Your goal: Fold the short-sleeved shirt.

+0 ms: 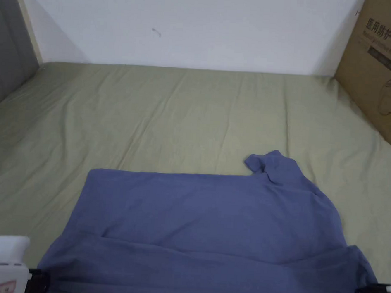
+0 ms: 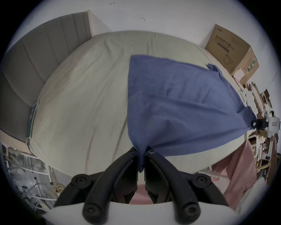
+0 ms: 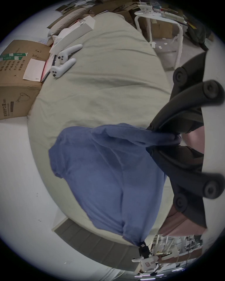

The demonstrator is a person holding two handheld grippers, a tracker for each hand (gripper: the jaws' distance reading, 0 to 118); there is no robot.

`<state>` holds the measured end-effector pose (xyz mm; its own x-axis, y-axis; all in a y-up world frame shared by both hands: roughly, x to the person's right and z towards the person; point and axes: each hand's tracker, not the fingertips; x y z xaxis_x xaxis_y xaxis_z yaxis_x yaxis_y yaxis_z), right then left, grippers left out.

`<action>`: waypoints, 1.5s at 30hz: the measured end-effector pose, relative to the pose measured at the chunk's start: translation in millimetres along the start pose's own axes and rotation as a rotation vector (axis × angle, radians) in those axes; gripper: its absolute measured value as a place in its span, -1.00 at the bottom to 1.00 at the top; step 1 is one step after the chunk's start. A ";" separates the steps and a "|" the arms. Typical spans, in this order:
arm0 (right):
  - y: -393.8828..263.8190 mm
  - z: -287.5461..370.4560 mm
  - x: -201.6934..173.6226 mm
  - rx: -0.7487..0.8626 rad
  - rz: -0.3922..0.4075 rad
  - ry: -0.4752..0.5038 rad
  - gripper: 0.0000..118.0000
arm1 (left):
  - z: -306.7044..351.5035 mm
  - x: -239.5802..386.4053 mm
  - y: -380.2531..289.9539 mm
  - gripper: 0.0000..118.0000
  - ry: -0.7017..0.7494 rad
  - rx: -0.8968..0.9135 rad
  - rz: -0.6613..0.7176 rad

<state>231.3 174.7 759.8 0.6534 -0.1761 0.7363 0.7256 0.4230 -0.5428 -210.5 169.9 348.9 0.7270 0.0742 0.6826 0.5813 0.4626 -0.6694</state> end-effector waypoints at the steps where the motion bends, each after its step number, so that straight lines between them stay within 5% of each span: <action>1: -8.0 -4.9 0.0 -0.026 0.005 -0.002 -0.78 | -4.5 0.4 -7.2 -0.87 0.003 -0.013 -0.008; 3: -15.0 -14.9 1.0 -0.050 0.007 0.005 -0.34 | -14.4 -4.0 -12.1 -0.27 0.016 -0.029 0.004; 4: -16.3 -17.6 -0.1 -0.070 0.006 -0.066 0.05 | -16.2 -3.8 -11.9 0.10 0.062 -0.045 0.009; 5: -15.5 -18.0 -0.5 -0.067 0.016 -0.098 0.21 | -14.5 -3.8 -10.7 0.42 0.050 -0.033 0.003; 7: -8.2 -9.3 -2.3 -0.035 0.028 -0.080 0.21 | -7.3 -6.1 -4.2 0.54 0.028 -0.015 0.018; 10: 17.9 7.3 -9.0 0.049 0.043 -0.041 0.07 | 9.0 -1.5 18.4 0.32 -0.046 0.076 0.068; 12: 39.2 15.0 -17.7 0.098 0.063 -0.019 -0.51 | 18.5 7.8 35.4 -0.77 -0.111 0.104 0.078; 13: 51.8 16.8 -24.5 0.116 0.066 -0.027 -0.85 | 19.7 15.6 44.9 -1.00 -0.133 0.128 0.073; 15: 67.5 12.2 -33.8 0.131 0.076 -0.025 -1.00 | 17.6 31.1 55.5 -1.00 -0.131 0.192 0.039; 23: 145.2 -28.2 -44.8 0.107 0.120 -0.017 -1.00 | -17.2 52.2 99.4 -1.00 -0.077 0.132 -0.002; 26: 190.6 -42.6 -36.0 0.139 0.060 0.019 -0.97 | -24.5 50.1 117.4 -1.00 -0.066 0.143 0.003; 27: 204.3 -51.6 -33.8 0.134 0.053 0.026 -0.74 | -26.2 51.8 122.1 -1.00 -0.063 0.141 0.009; 29: 235.5 -77.5 -31.7 0.086 0.032 0.010 0.25 | -34.2 50.5 129.6 -1.00 -0.065 0.136 0.031; 37: 291.9 -180.2 -29.7 -0.057 0.061 -0.063 0.34 | -66.8 50.1 143.1 -1.00 -0.050 0.062 0.041; 39: 293.2 -194.9 -30.7 -0.078 0.101 -0.063 0.04 | -71.5 49.0 144.0 -1.00 -0.041 0.049 0.040; 42: 288.7 -199.0 -31.3 -0.031 0.178 -0.182 -0.95 | -74.6 46.6 143.8 -1.00 -0.031 0.028 0.046; 44: 290.2 -192.9 -24.9 -0.041 0.156 -0.033 -0.96 | -73.8 46.5 145.1 -1.00 -0.023 0.021 0.052; 45: 291.7 -193.3 -23.1 -0.044 0.156 -0.077 -0.96 | -73.8 46.4 145.6 -1.00 -0.023 0.027 0.050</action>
<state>469.6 130.3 506.3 0.7414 -0.0419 0.6698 0.6266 0.4007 -0.6685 -65.1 175.5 261.5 0.7464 0.1176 0.6550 0.5339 0.4818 -0.6949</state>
